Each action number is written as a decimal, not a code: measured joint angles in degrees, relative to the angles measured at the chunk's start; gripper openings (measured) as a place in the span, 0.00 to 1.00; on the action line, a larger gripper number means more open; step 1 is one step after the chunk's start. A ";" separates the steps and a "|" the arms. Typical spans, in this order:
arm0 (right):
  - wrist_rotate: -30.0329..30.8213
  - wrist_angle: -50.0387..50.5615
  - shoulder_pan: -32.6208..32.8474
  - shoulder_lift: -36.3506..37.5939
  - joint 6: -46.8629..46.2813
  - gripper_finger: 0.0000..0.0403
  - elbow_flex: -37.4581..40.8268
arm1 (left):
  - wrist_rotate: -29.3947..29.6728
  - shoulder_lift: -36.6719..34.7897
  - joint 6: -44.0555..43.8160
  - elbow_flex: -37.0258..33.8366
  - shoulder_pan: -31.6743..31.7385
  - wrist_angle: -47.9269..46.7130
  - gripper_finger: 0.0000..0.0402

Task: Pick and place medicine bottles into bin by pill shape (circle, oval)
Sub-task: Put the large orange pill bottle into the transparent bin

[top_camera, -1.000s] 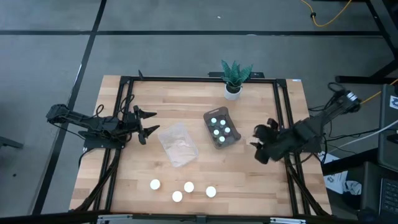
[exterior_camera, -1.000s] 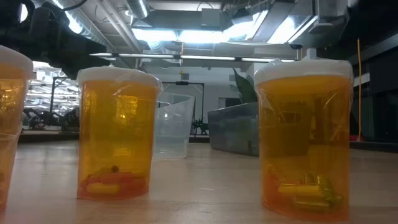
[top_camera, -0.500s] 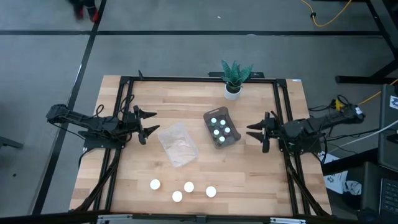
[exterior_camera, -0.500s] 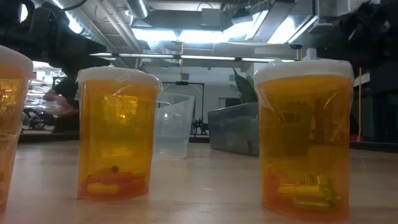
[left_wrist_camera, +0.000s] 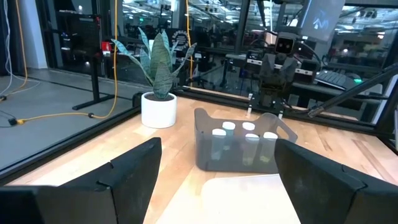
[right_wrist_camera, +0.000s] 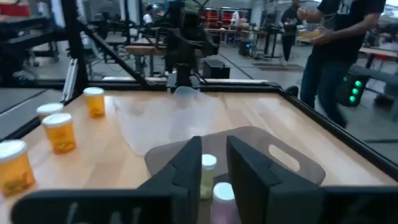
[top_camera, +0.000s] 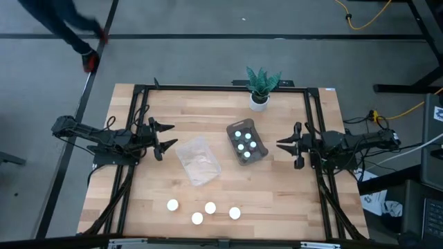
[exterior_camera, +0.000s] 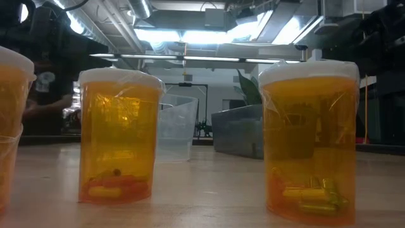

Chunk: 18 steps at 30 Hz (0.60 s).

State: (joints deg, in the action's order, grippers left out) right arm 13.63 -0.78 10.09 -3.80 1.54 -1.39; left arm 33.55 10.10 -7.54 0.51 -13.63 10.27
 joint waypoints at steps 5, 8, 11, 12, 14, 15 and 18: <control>-4.25 0.61 -1.04 -0.17 2.07 0.12 0.00 | -0.04 0.01 1.17 0.00 0.00 0.48 0.76; -4.36 0.59 -1.10 -0.23 2.18 0.10 0.00 | -0.15 0.00 2.13 0.01 0.00 2.77 0.76; -4.38 0.61 -1.10 -0.23 1.72 0.10 0.00 | -3.51 0.01 0.99 0.85 0.00 3.39 0.76; -4.38 0.59 -1.10 -0.23 1.73 0.10 0.00 | -4.42 0.01 0.93 1.97 -0.08 2.00 0.76; -4.38 0.61 -1.10 -0.23 1.76 0.10 0.00 | -4.68 0.53 0.58 6.14 -0.30 -4.12 0.76; -4.38 0.59 -1.10 -0.23 1.74 0.11 0.00 | -4.63 1.95 0.18 8.94 -0.51 -8.28 0.76; -4.35 0.59 -1.10 -0.23 1.74 0.11 0.00 | -6.33 9.04 -2.49 17.89 -1.87 -21.22 0.76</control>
State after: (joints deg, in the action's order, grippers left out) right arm 9.28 -0.19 8.99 -4.03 3.29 -1.39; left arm 27.23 19.14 -10.03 18.40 -15.49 -10.96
